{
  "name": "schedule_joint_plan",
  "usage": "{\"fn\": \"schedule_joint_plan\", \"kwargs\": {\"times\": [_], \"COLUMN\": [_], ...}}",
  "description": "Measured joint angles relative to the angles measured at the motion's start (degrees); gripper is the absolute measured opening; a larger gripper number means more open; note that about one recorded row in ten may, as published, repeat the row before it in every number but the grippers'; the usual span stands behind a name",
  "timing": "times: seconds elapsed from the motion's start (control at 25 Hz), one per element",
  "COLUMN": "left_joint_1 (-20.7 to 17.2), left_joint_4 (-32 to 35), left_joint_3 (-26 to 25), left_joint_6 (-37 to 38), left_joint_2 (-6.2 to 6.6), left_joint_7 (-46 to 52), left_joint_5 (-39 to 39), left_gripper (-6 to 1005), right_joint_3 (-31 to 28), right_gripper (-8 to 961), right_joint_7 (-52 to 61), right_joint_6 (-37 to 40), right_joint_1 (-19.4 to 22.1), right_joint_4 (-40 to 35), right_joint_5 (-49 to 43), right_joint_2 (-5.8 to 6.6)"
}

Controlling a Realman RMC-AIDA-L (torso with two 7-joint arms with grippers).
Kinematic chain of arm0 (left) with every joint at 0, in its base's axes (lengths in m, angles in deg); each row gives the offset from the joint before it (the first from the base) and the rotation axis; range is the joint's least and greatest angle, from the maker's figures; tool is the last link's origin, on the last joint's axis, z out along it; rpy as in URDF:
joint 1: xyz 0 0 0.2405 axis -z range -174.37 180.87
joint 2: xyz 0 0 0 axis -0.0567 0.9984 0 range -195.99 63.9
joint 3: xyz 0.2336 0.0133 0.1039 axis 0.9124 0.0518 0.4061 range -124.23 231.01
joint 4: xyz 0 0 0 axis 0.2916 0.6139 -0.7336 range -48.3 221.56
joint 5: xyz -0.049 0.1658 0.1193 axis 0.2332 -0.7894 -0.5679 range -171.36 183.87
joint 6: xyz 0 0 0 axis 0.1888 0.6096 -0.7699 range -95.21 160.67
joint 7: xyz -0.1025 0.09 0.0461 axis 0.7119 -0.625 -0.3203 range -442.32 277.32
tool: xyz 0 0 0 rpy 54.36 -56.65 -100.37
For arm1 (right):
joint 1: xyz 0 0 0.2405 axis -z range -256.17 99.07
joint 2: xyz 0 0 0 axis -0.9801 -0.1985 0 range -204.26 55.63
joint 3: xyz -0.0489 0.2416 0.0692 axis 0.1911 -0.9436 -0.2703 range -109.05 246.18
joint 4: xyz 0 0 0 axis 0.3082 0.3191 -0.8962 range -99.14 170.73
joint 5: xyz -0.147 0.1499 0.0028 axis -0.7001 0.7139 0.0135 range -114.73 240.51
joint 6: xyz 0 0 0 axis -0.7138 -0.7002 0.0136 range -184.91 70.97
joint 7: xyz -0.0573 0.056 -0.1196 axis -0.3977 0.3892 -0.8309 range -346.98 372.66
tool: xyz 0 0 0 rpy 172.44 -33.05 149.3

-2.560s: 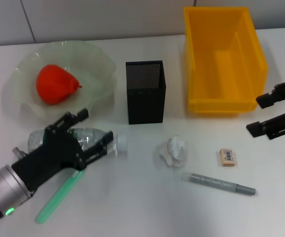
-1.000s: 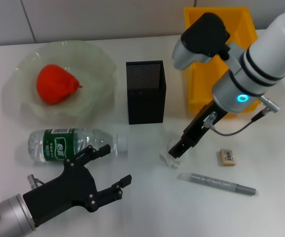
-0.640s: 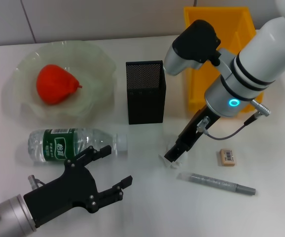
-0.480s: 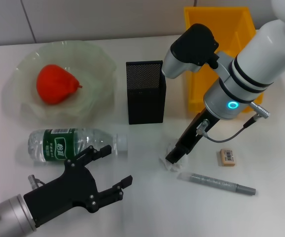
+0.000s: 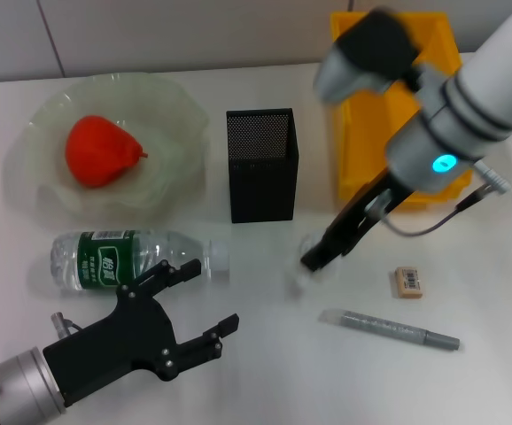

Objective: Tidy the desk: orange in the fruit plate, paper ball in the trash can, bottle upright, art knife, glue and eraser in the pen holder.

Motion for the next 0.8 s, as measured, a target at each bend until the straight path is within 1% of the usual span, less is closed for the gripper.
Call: {"fn": "schedule_joint_plan", "kwargs": {"times": [0.12,0.16,0.2,0.32,0.4,0.48,0.6,0.8], "left_joint_1": [0.0,0.2,0.3,0.4,0.5,0.9,1.0,1.1], "left_joint_4": [0.1,0.2,0.2,0.2,0.3,0.3,0.3,0.3], "left_joint_3": [0.0,0.0,0.0,0.0,0.1,0.4,0.8,0.8], "left_joint_6": [0.1,0.2,0.2,0.2,0.2,0.2,0.2,0.2], "left_joint_2": [0.02,0.07,0.07,0.08,0.08,0.08,0.07,0.0], "left_joint_7": [0.0,0.0,0.0,0.0,0.1,0.4,0.6,0.6], "left_joint_5": [0.0,0.0,0.0,0.0,0.0,0.0,0.0,0.0], "left_gripper": [813,813,813,813,813,812,812,812], "right_joint_3": [-5.7,-8.5,-10.7,-17.2,-20.4,-23.1,-25.6,-25.1], "right_gripper": [449,430,429,428,427,426,425,424], "right_joint_7": [0.1,0.2,0.1,0.0,-0.2,-0.9,-2.8,-6.0], "right_joint_6": [4.6,6.6,7.9,10.9,11.2,10.4,7.9,2.6], "right_joint_1": [1.9,2.6,3.1,4.8,5.8,6.5,6.7,6.2], "right_joint_4": [-7.7,-10.9,-13.4,-20.4,-23.0,-23.9,-22.4,-18.4], "right_joint_5": [-0.8,-1.2,-1.5,-1.9,-2.0,-2.0,-2.2,-3.9], "right_joint_2": [0.28,0.38,0.55,1.61,2.7,3.73,4.43,4.55]}}
